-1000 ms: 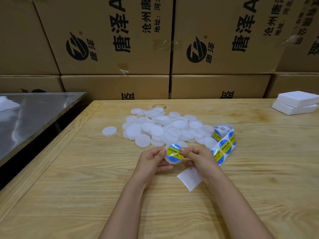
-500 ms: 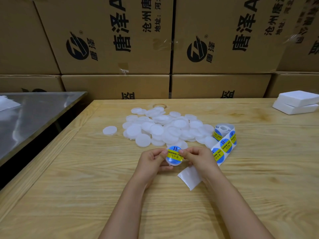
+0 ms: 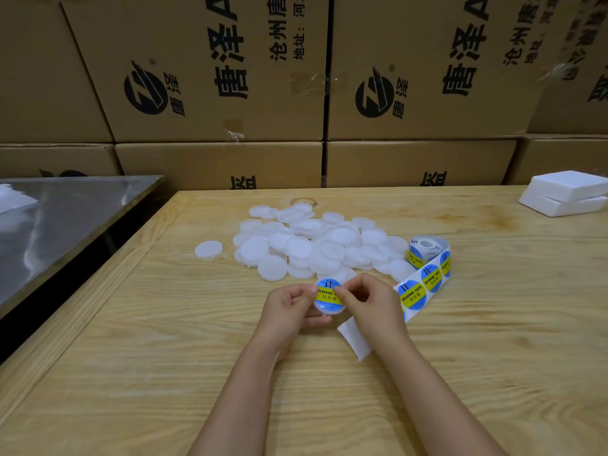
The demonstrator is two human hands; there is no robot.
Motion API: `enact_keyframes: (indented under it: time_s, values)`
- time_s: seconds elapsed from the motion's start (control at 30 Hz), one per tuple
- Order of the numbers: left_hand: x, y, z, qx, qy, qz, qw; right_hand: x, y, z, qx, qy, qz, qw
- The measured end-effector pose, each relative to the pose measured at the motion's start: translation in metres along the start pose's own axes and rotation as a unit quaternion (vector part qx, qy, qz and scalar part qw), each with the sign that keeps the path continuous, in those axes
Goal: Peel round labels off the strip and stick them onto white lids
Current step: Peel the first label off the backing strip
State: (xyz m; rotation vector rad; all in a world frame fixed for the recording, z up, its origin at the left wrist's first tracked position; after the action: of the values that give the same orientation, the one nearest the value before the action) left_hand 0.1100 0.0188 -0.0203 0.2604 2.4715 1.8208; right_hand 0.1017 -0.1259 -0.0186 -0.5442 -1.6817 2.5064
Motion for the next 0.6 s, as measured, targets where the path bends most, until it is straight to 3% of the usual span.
enact_keyframes:
  time_s: [0.1, 0.23, 0.43, 0.6]
  values:
    - [-0.001, -0.001, 0.000, 0.009, 0.015, 0.004, 1.000, 0.006, -0.003, -0.007, 0.011, 0.034, 0.039, 0.999]
    - [-0.001, -0.001, 0.000, 0.027, 0.020, 0.013, 0.999, 0.006, -0.001, -0.011, -0.031, 0.042, 0.006, 0.999]
    - [0.003, -0.003, -0.006, 0.050, -0.036, 0.012, 0.998, 0.005, -0.001, -0.018, -0.071, 0.121, -0.011, 0.990]
    - [0.003, -0.005, -0.007, 0.058, -0.040, -0.003, 0.997, 0.007, -0.004, -0.023, -0.083, 0.109, -0.031, 0.990]
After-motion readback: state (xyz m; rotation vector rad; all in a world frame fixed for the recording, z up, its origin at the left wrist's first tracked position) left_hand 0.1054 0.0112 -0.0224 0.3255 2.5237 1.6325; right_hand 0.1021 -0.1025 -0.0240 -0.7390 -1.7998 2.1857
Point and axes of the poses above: each hand's wrist, its own x-axis away from the middle knuckle, its own z-axis out of the back of the hand, y = z × x, the point moved 1 cm from there along -x, towards the middle knuckle, and after that the axes turned 2 degrees about x, right-handed, at the moved point
